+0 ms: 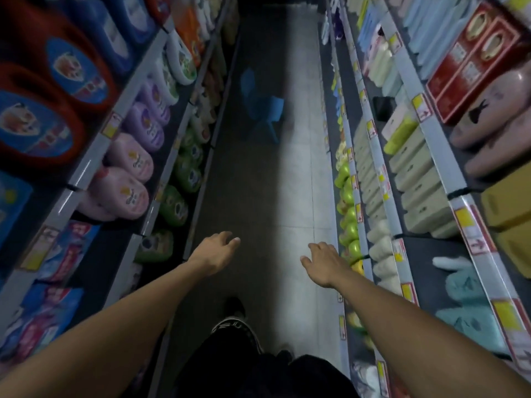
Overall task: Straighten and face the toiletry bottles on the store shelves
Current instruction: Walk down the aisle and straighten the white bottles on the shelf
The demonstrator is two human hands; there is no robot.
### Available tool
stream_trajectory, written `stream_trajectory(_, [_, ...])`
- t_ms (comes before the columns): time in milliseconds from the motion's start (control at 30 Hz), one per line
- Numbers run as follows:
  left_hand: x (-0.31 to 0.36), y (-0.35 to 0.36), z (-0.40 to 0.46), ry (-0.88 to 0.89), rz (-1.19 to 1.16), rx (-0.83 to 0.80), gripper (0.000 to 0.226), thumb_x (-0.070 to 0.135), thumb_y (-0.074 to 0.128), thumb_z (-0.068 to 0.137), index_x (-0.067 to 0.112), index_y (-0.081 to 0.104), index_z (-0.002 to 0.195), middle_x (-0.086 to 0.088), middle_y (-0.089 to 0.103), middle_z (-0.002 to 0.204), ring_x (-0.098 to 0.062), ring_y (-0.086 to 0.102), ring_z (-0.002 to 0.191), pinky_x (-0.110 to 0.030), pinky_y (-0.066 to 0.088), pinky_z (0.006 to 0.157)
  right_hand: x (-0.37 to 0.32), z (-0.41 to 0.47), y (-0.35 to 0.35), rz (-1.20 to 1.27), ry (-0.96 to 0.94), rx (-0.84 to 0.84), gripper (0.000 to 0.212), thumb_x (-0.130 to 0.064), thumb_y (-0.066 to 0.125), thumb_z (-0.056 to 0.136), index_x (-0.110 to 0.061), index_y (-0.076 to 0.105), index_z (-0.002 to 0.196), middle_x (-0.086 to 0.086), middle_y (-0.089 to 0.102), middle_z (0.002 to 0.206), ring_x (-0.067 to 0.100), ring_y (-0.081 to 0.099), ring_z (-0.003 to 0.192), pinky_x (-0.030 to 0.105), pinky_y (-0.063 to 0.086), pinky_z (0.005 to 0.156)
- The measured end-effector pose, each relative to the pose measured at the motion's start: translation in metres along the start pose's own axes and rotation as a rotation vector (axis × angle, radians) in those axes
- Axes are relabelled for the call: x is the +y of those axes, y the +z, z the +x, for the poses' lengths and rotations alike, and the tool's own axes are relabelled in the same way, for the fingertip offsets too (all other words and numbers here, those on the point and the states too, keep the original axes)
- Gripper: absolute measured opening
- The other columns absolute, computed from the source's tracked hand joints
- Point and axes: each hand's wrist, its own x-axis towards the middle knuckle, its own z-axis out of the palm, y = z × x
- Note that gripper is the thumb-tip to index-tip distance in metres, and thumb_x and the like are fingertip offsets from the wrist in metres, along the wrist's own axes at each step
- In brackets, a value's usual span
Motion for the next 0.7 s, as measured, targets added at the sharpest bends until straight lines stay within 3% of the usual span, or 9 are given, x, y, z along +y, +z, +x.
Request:
stream_trajectory(267, [0.005, -0.069, 0.122, 0.03, -0.047, -0.023, 0.068, 0.062, 0.032, 0.105, 0.022, 0.035, 0.16, -0.007, 0.04, 0.164, -0.029, 0.037, 0.15, -0.043, 0.031, 0.121, -0.026, 0.107, -0.061, -0.018, 0.043, 0.008, 0.063, -0.05, 0.033, 0.107, -0.012, 0.032, 0.158, 0.012, 0.036, 0.16, 0.032, 0.031, 0.148, 0.048, 0.037, 0.117])
stream_trajectory(700, [-0.004, -0.22, 0.295, 0.06, -0.121, -0.03, 0.067, 0.06, 0.034, 0.106, 0.023, 0.032, 0.161, -0.006, 0.038, 0.165, -0.028, 0.037, 0.15, -0.043, 0.031, 0.122, -0.126, 0.271, -0.18, -0.003, 0.109, 0.014, 0.065, -0.049, 0.033, 0.107, -0.013, 0.028, 0.161, 0.012, 0.034, 0.162, 0.032, 0.029, 0.15, 0.048, 0.035, 0.119])
